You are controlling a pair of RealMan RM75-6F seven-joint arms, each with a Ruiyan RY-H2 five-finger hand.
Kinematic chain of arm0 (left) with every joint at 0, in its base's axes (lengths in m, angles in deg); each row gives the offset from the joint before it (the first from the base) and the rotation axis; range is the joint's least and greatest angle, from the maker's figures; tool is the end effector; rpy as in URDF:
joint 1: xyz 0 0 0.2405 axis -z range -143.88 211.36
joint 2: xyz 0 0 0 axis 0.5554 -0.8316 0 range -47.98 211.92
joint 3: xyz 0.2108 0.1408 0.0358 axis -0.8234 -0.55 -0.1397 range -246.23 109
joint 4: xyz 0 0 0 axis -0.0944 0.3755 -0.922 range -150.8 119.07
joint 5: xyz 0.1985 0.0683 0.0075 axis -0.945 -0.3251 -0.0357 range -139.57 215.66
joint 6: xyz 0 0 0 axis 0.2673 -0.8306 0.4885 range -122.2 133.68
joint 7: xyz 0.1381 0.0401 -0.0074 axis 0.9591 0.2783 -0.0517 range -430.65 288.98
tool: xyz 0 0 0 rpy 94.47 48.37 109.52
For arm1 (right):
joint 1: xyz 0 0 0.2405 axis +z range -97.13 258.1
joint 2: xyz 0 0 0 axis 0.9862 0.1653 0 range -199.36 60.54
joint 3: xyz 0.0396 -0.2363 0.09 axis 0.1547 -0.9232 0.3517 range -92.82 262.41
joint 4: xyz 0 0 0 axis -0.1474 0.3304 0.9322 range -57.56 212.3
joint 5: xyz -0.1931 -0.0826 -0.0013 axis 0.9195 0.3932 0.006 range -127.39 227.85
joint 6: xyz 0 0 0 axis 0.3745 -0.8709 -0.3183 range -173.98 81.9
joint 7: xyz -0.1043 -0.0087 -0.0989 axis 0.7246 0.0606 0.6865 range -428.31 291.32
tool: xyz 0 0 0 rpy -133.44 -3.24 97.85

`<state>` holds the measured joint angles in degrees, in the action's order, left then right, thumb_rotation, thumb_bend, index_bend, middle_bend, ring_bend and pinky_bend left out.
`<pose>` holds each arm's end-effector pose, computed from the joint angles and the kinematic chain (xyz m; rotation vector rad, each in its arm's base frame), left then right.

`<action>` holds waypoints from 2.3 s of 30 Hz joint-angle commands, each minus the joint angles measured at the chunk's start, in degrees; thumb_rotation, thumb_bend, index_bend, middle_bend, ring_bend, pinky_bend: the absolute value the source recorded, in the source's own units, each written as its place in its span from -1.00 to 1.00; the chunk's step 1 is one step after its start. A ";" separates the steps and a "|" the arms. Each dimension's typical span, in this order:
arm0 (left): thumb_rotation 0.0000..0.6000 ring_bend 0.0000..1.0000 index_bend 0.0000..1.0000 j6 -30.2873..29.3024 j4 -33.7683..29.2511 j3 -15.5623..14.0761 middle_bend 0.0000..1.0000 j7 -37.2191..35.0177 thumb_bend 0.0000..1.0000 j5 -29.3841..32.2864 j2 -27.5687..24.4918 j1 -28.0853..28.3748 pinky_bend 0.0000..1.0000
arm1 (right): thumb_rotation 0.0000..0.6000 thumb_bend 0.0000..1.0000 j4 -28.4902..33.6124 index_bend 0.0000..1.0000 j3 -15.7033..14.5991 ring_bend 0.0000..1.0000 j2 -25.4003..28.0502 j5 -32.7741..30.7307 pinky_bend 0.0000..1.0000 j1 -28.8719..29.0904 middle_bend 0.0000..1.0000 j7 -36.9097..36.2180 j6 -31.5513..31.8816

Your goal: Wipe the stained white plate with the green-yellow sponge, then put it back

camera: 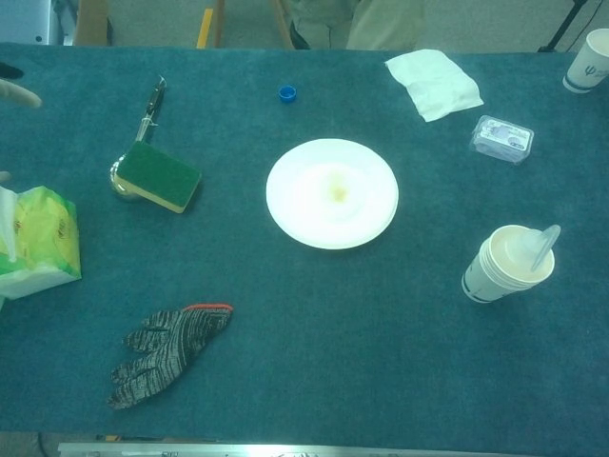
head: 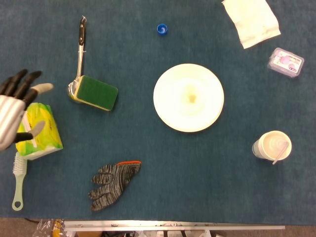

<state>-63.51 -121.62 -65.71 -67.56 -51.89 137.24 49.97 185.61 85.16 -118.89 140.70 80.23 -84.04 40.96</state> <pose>-0.2386 0.2228 0.1453 -1.7480 -0.9281 -0.9155 -0.2760 -0.1439 0.2058 1.2900 -1.1606 1.0920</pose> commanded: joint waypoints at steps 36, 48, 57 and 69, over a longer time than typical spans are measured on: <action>1.00 -1.00 -0.87 25.16 9.79 0.78 -0.98 31.39 -0.44 30.22 13.39 23.61 -0.80 | 1.00 -0.69 -2.34 -0.97 1.29 -0.98 -1.17 -4.34 -0.46 2.19 -0.78 -0.38 -4.16; 1.00 -1.00 -0.80 22.99 9.75 -0.06 -0.97 34.59 -0.44 39.39 16.55 27.29 -0.80 | 1.00 -0.69 -3.59 -0.97 1.29 -0.98 -1.28 -4.66 -0.46 2.01 -0.78 -1.72 -4.19; 1.00 -1.00 -0.63 21.68 11.02 -1.27 -0.95 35.23 -0.44 42.51 18.63 29.08 -0.80 | 1.00 -0.69 -4.46 -0.97 1.32 -0.98 -1.32 -5.06 -0.46 1.88 -0.78 -2.61 -4.35; 1.00 -1.00 -0.58 20.59 12.29 -2.05 -0.92 35.27 -0.44 45.36 19.98 30.92 -0.80 | 1.00 -0.69 -5.33 -0.97 1.39 -0.98 -1.54 -5.36 -0.46 1.88 -0.78 -3.35 -4.65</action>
<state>-42.87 -109.36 -67.72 -32.27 -6.58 157.19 80.84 180.28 86.56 -120.43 135.35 82.11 -87.39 36.30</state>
